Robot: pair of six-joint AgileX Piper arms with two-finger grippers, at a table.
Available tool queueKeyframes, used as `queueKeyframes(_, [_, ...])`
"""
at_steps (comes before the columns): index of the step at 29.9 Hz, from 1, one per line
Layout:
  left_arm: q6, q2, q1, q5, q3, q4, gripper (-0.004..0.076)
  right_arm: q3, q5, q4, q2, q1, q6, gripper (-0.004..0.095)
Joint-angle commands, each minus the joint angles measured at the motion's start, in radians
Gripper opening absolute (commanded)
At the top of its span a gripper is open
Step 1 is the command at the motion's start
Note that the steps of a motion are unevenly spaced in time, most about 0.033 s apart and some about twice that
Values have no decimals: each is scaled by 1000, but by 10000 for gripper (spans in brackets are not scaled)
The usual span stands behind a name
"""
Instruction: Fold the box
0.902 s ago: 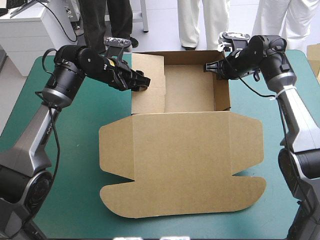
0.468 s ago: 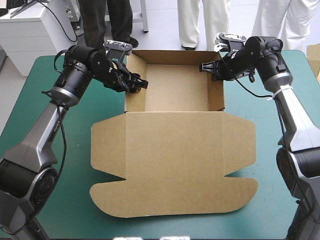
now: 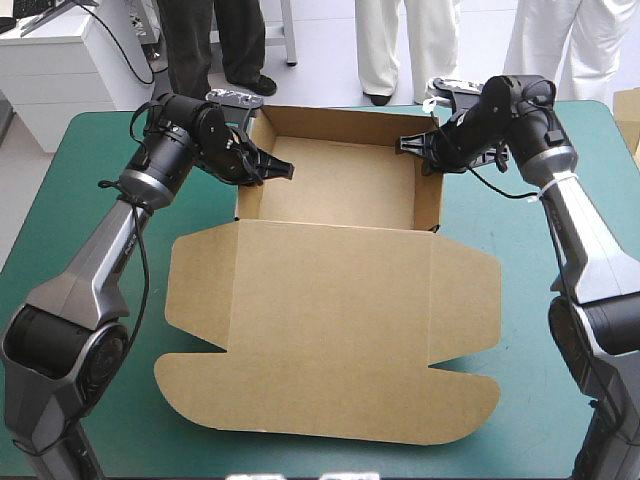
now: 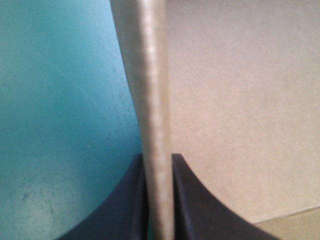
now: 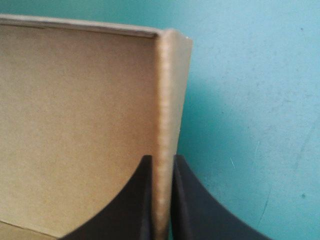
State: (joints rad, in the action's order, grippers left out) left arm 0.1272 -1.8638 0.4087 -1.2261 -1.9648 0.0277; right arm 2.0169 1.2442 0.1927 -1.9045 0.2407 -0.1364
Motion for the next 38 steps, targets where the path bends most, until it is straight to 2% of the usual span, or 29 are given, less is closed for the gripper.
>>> queueKeyframes(1, [-41,34,4,-12,-31,37,-32,34,1,-4,42,44,37,-6])
queueKeyframes(12, [-45,-7,4,-47,-31,33,-32,34,3,-24,-70,141,5,-6])
queueKeyframes(23, [-47,-88,4,-34,-31,50,-32,34,3,-60,-109,143,3,-6])
queueKeyframes(38, [-49,-179,4,-30,-31,69,-32,34,3,-47,-164,143,-8,-6])
